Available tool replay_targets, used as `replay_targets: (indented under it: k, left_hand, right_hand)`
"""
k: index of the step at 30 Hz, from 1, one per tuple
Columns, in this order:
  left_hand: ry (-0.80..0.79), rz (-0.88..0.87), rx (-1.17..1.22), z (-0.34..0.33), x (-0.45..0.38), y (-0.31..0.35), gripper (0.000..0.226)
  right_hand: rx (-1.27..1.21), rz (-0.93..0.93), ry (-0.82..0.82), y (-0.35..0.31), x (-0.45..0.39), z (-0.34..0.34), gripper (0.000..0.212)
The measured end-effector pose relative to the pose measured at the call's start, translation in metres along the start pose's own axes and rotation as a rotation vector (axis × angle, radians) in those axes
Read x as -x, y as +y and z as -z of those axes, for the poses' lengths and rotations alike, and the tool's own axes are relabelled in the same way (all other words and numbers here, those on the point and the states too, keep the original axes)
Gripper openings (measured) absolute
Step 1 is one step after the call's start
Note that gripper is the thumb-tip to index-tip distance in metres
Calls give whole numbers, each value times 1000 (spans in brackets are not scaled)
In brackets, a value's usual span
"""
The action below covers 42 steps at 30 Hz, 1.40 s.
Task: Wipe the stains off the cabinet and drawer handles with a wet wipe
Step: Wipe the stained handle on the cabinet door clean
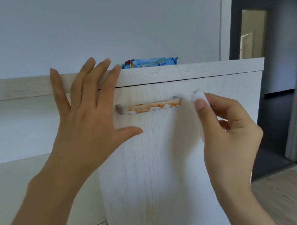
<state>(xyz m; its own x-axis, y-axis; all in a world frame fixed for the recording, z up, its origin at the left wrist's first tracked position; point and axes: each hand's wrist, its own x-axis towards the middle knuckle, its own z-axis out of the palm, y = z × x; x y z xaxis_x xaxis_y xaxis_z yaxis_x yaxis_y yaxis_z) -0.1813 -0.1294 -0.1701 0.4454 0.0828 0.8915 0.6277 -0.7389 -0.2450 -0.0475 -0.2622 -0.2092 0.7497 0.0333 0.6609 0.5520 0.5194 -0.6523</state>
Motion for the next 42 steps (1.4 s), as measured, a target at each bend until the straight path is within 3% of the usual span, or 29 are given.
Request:
replay_targets:
  k: [12, 26, 31, 35, 42]
  left_hand:
    - [-69, 101, -199, 15, -2, 14, 104]
    - [-94, 119, -49, 5, -5, 11, 118]
    - [-76, 131, -1, -2, -6, 13, 112]
    - [-68, 126, 32, -6, -6, 13, 110]
    - [-51, 123, 46, -8, -6, 12, 111]
  right_hand:
    - [-192, -178, -238, 1, -20, -2, 14]
    - [-328, -264, -265, 8, -22, -8, 8]
    - [-370, -318, -269, 17, -31, -4, 12]
    - [-364, -293, -306, 18, -30, -5, 6]
    - [-390, -227, -296, 19, -28, -9, 14]
